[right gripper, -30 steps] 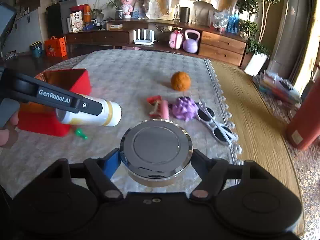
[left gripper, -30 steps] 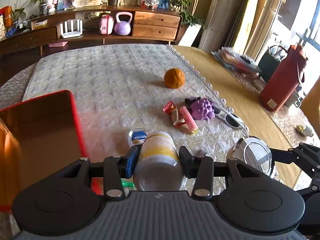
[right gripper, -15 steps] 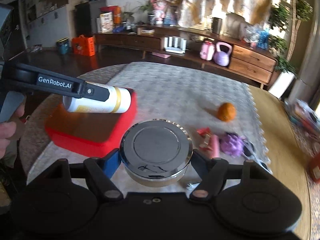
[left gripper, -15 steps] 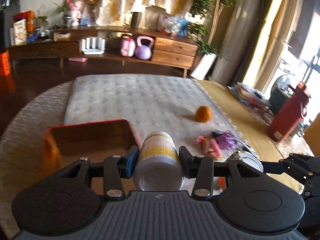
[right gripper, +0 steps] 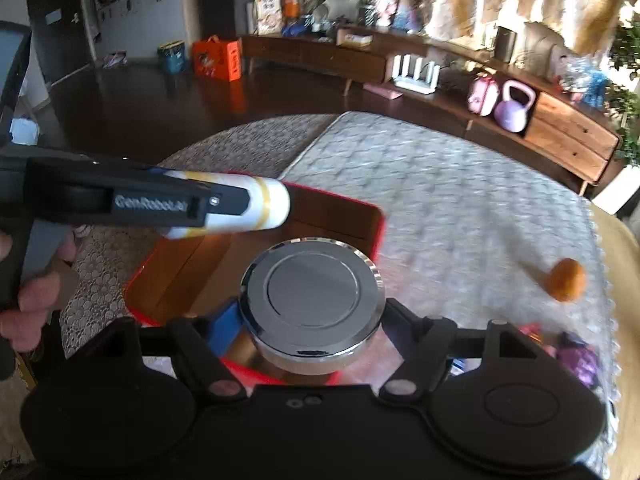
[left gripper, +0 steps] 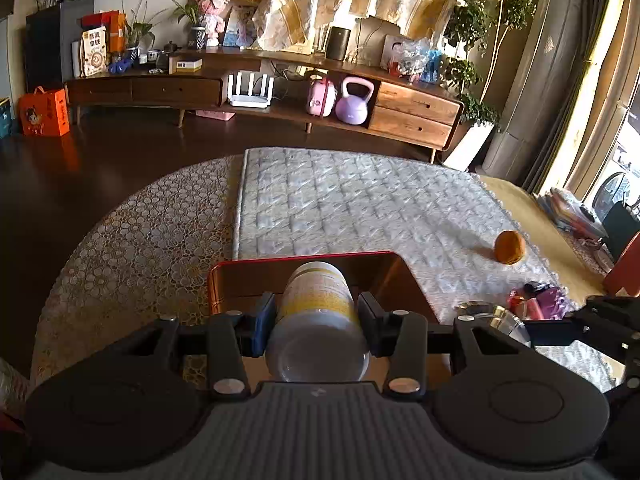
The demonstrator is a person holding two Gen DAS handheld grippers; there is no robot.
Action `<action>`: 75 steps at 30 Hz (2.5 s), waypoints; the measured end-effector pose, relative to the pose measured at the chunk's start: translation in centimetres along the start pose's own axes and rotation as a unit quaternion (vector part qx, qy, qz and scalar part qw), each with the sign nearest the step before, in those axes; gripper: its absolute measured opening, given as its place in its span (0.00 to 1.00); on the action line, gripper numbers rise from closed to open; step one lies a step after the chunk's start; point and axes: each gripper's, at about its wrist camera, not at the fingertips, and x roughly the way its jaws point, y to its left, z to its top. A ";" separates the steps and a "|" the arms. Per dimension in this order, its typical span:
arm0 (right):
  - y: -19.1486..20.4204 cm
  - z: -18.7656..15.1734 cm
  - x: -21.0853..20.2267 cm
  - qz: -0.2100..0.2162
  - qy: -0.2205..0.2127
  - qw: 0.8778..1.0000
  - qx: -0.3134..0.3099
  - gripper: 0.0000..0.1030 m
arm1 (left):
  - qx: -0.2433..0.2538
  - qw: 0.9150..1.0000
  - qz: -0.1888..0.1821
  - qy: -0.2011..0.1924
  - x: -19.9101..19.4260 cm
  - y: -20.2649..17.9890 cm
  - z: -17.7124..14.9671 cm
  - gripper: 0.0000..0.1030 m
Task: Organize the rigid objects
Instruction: 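Carry the bottle and tin into the red box while both tools open to release, then withdraw both open tools from the red box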
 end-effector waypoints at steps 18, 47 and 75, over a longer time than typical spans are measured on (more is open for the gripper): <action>2.1 0.3 7.4 0.008 0.058 0.998 -0.034 0.73 | 0.000 0.999 -0.004 0.032 4.8 1.8 -0.6 0.42; 0.2 -0.8 0.4 0.025 0.006 0.999 0.022 0.83 | 0.006 0.999 -0.002 0.037 2.3 0.9 -0.8 0.38; -8.0 -10.5 -12.6 -0.045 -0.077 0.989 0.117 1.00 | 0.062 0.996 -0.063 0.000 -6.2 -8.7 -5.1 0.65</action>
